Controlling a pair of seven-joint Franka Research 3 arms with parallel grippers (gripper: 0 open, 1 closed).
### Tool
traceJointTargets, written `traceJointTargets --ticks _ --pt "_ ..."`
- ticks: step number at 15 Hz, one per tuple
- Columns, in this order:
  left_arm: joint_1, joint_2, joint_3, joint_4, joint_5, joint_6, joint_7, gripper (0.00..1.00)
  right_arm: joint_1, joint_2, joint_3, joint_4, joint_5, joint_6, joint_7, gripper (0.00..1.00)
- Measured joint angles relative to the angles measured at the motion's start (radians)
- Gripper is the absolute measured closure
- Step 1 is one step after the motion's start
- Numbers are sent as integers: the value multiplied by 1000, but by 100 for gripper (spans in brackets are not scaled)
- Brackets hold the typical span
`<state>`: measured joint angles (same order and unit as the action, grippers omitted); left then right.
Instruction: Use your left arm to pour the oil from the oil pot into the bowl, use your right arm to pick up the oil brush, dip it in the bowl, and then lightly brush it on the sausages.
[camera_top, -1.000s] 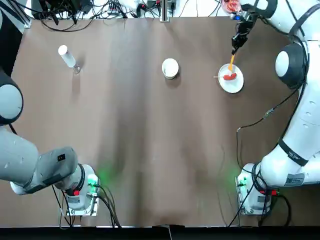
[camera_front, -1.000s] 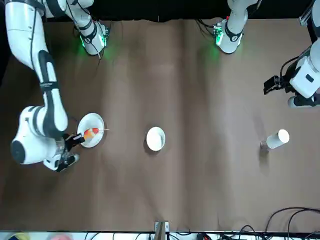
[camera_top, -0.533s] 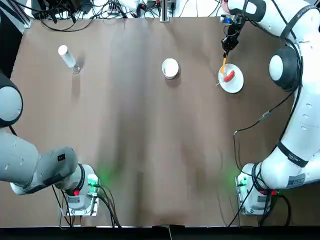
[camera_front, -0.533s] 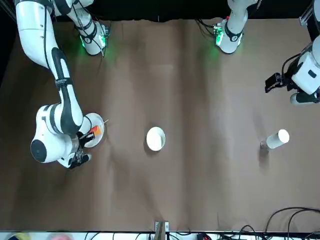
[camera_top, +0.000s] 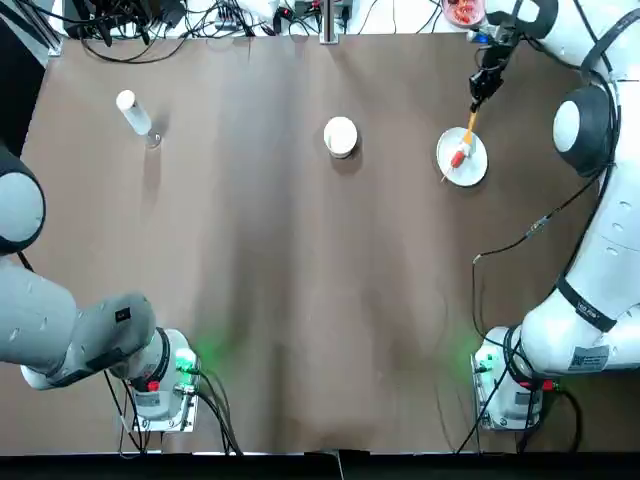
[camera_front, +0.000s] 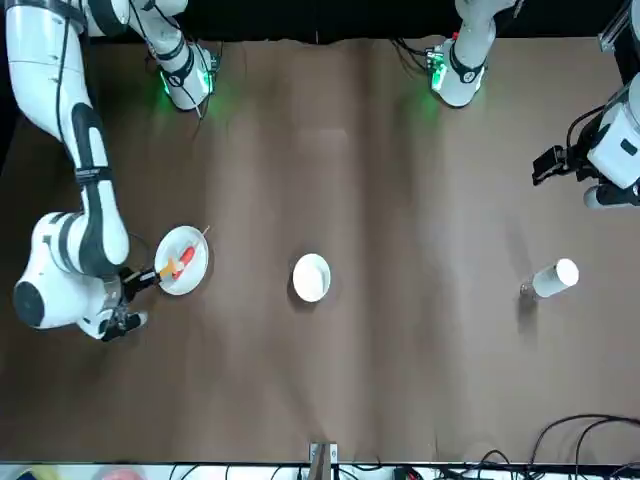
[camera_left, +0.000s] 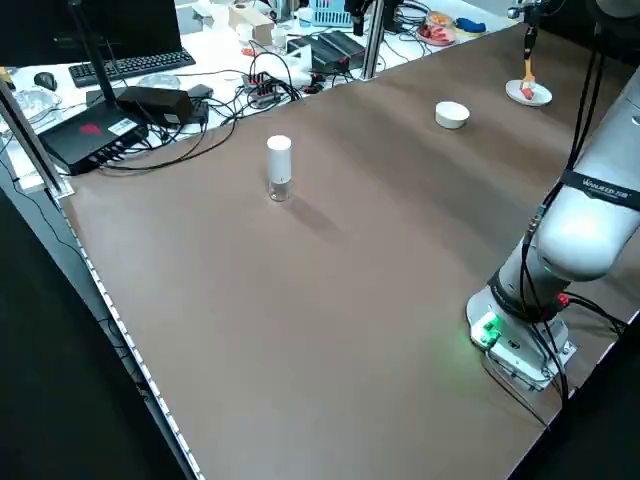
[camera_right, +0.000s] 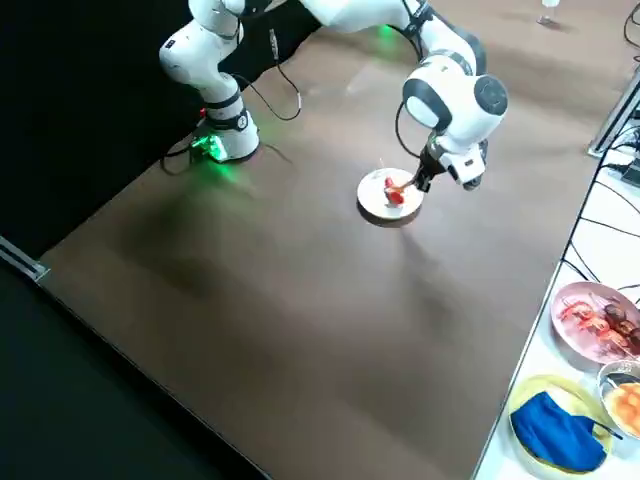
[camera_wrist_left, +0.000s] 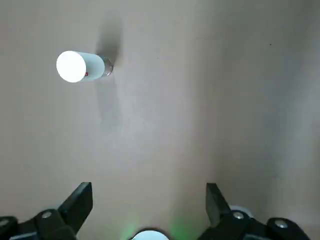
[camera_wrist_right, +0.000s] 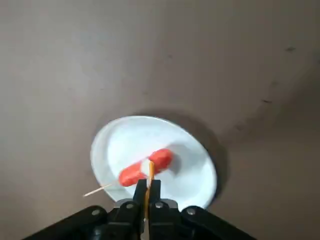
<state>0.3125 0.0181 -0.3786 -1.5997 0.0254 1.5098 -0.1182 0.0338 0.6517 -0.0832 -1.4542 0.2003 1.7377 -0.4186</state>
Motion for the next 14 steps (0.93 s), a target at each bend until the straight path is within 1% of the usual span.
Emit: traceJointTargets --ticks 3,8,11,12,14 --pt "4 0 2 0 0 0 0 0 -27 1 0 0 -43 1 -23 95" --pt "11 0 3 0 0 0 0 0 -9 1 10 12 -94 3 -34 95" --pt "23 0 3 0 0 0 1 0 49 1 14 19 -126 3 -30 95" --pt "34 0 3 0 0 0 5 0 92 1 14 19 -129 2 0 95" --pt "37 0 3 0 0 0 5 0 125 1 14 18 -130 -1 42 95"
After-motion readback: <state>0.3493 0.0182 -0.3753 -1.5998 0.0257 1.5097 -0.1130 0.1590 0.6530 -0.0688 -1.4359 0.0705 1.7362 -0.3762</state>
